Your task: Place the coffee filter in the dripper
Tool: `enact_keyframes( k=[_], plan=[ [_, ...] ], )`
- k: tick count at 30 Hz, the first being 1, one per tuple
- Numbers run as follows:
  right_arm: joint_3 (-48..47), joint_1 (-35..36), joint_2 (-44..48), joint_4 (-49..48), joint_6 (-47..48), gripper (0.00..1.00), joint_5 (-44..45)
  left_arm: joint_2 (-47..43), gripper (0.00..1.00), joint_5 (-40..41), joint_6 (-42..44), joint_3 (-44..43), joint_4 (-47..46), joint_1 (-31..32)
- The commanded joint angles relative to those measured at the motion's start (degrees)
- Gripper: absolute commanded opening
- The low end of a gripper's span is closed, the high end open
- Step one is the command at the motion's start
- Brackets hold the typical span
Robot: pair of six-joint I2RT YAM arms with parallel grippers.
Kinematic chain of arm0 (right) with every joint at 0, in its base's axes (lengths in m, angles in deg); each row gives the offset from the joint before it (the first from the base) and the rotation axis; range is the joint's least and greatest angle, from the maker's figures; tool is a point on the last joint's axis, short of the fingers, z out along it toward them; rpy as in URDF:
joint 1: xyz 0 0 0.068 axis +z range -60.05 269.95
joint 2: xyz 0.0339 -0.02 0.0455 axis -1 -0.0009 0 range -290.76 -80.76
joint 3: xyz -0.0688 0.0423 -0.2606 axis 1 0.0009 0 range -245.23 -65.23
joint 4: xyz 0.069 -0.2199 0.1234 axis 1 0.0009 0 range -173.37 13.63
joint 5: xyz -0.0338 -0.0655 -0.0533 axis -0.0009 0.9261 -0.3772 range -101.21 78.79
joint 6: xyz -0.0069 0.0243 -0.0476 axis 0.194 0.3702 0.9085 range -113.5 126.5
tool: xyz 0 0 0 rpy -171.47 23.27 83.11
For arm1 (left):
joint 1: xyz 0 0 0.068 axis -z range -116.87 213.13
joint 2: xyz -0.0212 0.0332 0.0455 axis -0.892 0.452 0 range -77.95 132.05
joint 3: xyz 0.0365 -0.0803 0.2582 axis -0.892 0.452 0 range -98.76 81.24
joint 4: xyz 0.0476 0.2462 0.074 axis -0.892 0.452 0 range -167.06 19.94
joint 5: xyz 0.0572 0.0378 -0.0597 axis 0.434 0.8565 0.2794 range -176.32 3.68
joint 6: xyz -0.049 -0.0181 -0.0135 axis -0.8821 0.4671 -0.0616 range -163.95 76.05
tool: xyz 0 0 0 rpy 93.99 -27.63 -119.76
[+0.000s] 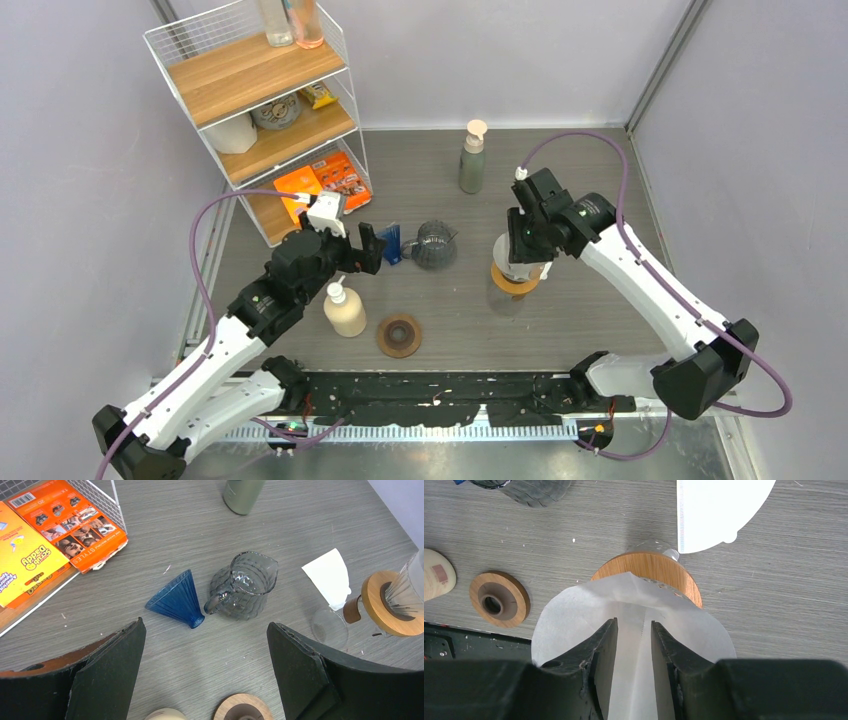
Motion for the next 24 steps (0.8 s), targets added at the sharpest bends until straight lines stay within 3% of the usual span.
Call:
enact_keyframes(
  k=[1,24],
  plan=[
    [-2.74,0.32,2.21,0.14,0.19,0.37,0.44,-0.83,0.99,0.97,0.95,-0.02,-2.47,-0.31],
    [1.86,-0.04,5.52,0.03,0.59,0.33,0.63,-0.02,1.0,0.93,0.87,-0.13,-2.54,-0.3]
  ],
)
